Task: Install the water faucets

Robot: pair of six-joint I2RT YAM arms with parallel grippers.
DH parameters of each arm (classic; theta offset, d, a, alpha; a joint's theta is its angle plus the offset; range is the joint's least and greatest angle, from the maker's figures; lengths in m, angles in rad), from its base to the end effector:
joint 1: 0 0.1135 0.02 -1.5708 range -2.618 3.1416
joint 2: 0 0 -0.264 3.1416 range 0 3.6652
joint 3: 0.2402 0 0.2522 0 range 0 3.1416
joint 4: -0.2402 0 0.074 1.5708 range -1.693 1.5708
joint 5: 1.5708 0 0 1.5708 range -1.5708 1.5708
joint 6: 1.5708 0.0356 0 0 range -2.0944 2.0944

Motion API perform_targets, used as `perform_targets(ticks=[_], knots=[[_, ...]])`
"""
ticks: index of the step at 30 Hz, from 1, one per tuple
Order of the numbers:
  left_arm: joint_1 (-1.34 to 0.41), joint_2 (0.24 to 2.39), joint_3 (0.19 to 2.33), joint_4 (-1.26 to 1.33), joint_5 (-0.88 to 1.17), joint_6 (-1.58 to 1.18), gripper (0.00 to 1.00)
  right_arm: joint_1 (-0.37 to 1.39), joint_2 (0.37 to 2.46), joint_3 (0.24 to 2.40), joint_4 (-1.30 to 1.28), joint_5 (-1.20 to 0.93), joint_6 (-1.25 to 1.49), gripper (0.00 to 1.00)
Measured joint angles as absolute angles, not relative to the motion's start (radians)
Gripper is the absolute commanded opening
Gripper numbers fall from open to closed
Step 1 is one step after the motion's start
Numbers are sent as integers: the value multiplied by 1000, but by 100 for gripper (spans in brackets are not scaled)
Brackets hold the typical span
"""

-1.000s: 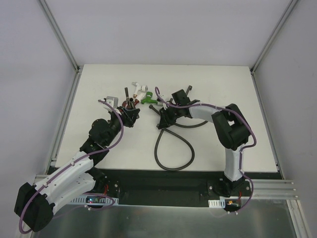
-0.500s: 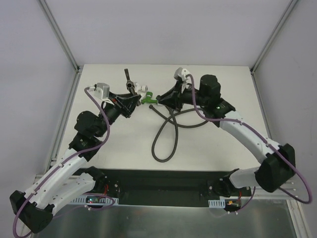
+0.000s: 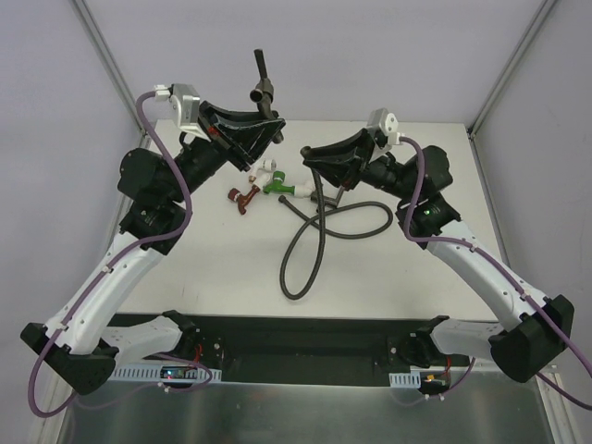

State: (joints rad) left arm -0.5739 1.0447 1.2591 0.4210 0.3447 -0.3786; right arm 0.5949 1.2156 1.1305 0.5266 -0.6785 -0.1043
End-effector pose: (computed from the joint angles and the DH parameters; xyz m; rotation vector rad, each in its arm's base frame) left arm 0.1619 -0.1190 0.5163 0.4282 0.9348 -1.0327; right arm 0.2105 0.1694 0.4434 -0.9624 0.8321 0.8065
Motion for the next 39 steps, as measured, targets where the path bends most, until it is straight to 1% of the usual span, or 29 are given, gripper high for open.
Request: perform_targets(ticks=[4,11,15,20,29,39], knots=[[-574,1085,1315,439,398,-380,0,595,1216,1131,615,-653,-34,8],[-574,1148,1332,486,506,-410,0,595,1216,1116,778,-641,80,7],[-574,1200,1368,487,574,-430,0,595,1217,1103,821,-647,116,7],[-574,1216,1381,489,632,-456,0,595,1217,1084,853,-663,140,6],[-574,1226,1401,492,703,-461,0,608,1251,1076,909,-695,159,5],[-574,1229,1405,492,706,-456,0,609,1256,1028,1001,-700,171,4]])
